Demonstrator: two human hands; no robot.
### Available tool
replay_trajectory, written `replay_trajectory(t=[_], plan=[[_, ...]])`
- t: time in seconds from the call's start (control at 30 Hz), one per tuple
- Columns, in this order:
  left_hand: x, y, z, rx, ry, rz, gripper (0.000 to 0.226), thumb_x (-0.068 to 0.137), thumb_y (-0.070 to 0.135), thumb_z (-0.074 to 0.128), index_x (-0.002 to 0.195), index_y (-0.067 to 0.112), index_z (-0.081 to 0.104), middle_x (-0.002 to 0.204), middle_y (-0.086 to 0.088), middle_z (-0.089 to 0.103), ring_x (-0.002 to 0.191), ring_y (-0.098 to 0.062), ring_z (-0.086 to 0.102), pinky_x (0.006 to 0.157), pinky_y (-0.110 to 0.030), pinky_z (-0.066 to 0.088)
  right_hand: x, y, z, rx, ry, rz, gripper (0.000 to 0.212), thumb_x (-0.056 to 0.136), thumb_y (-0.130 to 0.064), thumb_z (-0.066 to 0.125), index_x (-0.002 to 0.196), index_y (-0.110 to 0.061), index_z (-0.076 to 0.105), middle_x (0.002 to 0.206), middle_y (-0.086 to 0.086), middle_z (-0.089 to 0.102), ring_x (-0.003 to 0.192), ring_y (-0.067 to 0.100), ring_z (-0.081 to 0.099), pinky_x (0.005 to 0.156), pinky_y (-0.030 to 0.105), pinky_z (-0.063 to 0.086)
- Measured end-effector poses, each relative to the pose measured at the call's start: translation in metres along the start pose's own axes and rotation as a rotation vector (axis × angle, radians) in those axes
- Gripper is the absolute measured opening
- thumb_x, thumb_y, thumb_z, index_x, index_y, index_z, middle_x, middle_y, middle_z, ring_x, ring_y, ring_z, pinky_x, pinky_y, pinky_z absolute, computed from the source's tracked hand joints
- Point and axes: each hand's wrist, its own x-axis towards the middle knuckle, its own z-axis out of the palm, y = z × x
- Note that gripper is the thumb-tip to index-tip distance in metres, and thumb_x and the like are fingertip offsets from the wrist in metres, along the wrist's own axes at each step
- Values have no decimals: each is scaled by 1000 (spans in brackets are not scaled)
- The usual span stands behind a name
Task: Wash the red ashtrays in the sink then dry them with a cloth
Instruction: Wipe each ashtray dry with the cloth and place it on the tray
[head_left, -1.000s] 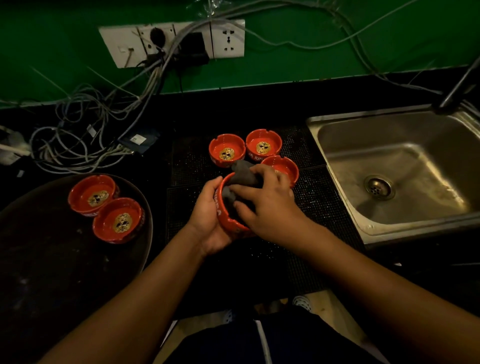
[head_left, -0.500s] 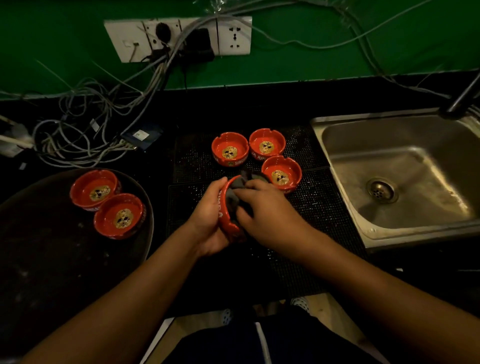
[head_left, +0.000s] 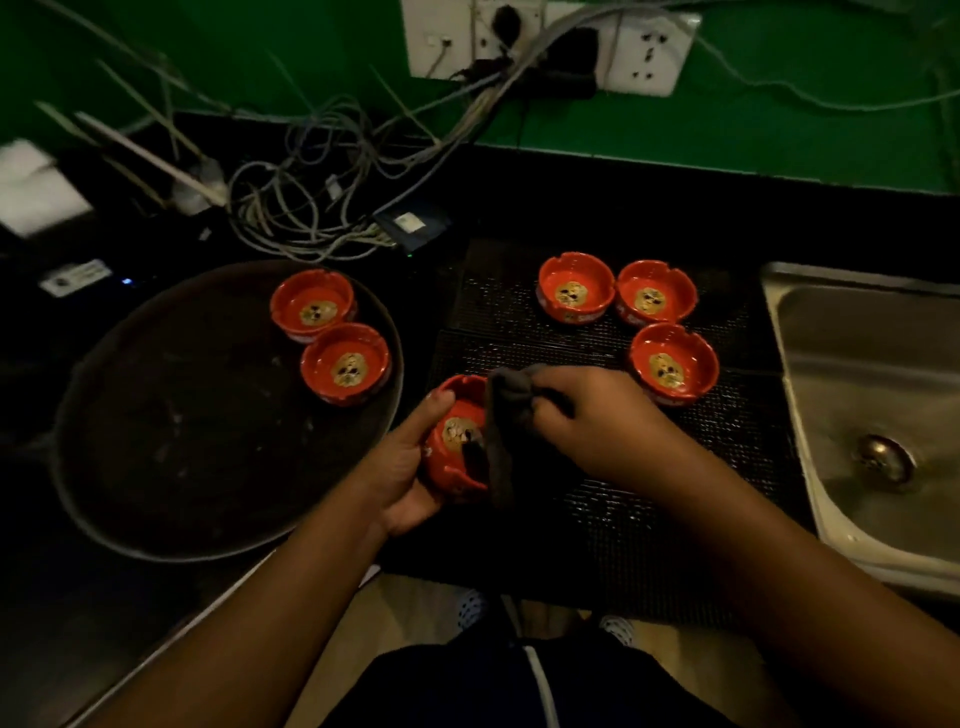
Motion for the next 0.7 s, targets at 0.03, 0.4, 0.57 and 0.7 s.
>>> replay_trajectory(t=[0.03,0.4,0.57,0.7], plan=[[-7,3,-11,-3,58,26,32,78,32,56,98,11,68,87,-12,73,77,-23,71,66,-38,59,4,2,2,96,2,17,23,92,-22,53,106,-35,66,92,-7,69,82,10,67,75,35,58],[-30,27,-115,256,675,299,13,98,27,49,102,23,60,102,-10,68,93,-24,66,80,-40,55,68,10,81,113,-78,104,24,96,-26,52,116,-28,64,86,-1,67,74,16,65,64,30,56],[-15,32,-138,689,859,375,18,97,35,48,104,19,54,99,-6,65,92,-22,64,82,-40,54,72,8,99,-12,-55,65,29,96,-26,52,123,-24,60,96,0,62,75,11,60,63,25,54],[-1,34,-144,917,930,339,19,98,33,46,103,15,44,85,-1,54,73,-14,54,56,-26,41,74,16,105,-36,-52,57,25,94,-29,53,118,-26,62,105,4,60,82,14,60,64,24,51]])
